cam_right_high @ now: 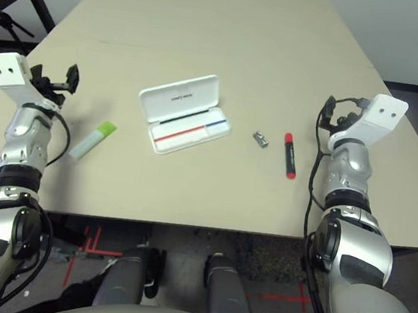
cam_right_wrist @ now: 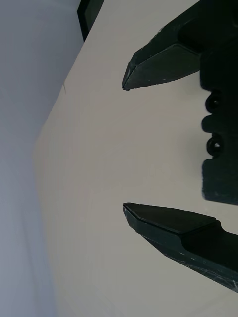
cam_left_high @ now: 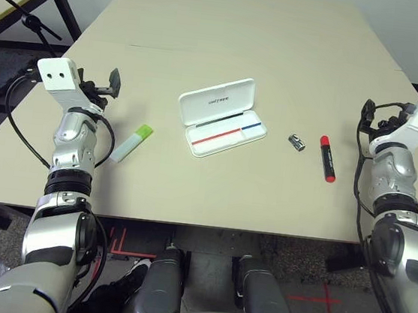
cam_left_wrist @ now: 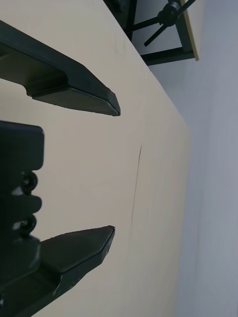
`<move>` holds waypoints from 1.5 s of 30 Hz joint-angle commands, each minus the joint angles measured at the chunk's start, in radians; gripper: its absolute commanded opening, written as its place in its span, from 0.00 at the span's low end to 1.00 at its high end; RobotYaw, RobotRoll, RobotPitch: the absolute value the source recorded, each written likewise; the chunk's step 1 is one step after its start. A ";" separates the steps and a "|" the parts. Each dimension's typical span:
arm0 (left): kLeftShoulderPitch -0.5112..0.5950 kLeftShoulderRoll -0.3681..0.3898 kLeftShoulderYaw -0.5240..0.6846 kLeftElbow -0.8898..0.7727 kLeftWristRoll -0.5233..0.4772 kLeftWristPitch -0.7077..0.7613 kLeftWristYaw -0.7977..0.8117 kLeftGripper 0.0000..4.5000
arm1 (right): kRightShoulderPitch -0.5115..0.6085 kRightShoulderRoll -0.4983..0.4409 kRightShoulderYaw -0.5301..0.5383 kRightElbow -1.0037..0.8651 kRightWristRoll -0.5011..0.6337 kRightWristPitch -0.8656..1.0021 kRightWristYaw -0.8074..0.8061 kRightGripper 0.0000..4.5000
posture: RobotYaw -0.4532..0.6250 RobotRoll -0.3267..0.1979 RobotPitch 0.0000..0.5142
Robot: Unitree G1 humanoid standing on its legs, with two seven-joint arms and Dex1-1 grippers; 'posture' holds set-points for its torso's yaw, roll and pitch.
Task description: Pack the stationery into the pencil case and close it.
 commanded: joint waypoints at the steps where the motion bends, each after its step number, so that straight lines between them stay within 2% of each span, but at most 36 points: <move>1: 0.012 -0.002 0.006 -0.012 -0.007 -0.008 0.000 0.99 | -0.012 0.004 -0.009 0.025 0.008 0.007 0.000 1.00 | 0.42 0.62 0.15; 7: -0.005 -0.009 -0.003 -0.004 -0.005 -0.006 -0.006 0.99 | -0.014 0.000 0.001 0.010 0.005 0.012 0.032 1.00 | 0.40 0.62 0.18; 12: 0.006 -0.019 -0.014 -0.099 -0.028 0.056 -0.035 0.99 | -0.006 -0.008 0.044 -0.019 -0.020 0.027 0.127 1.00 | 0.39 0.62 0.20; 14: 0.015 -0.022 -0.012 -0.201 -0.076 0.150 -0.066 0.99 | 0.000 -0.013 0.073 -0.040 -0.030 0.042 0.189 1.00 | 0.39 0.62 0.21; 21: 0.137 0.069 -0.113 -0.591 -0.159 0.470 -0.271 0.99 | 0.046 -0.053 0.194 -0.166 -0.065 0.119 0.487 1.00 | 0.38 0.62 0.20; 26: 0.219 0.138 -0.188 -0.904 -0.315 0.749 -0.400 0.99 | 0.104 -0.084 0.267 -0.300 -0.062 0.210 0.674 1.00 | 0.39 0.62 0.19; 31: 0.268 0.211 -0.296 -1.075 -0.350 0.882 -0.492 0.99 | 0.143 -0.098 0.321 -0.413 -0.054 0.300 0.793 1.00 | 0.39 0.62 0.19; 36: 0.279 0.235 -0.382 -1.127 -0.338 0.925 -0.542 0.99 | 0.165 -0.108 0.356 -0.512 -0.052 0.381 0.868 1.00 | 0.39 0.62 0.18; 45: 0.210 0.196 -0.539 -1.050 -0.206 0.907 -0.535 0.99 | 0.206 -0.121 0.389 -0.653 -0.041 0.499 0.937 1.00 | 0.39 0.62 0.18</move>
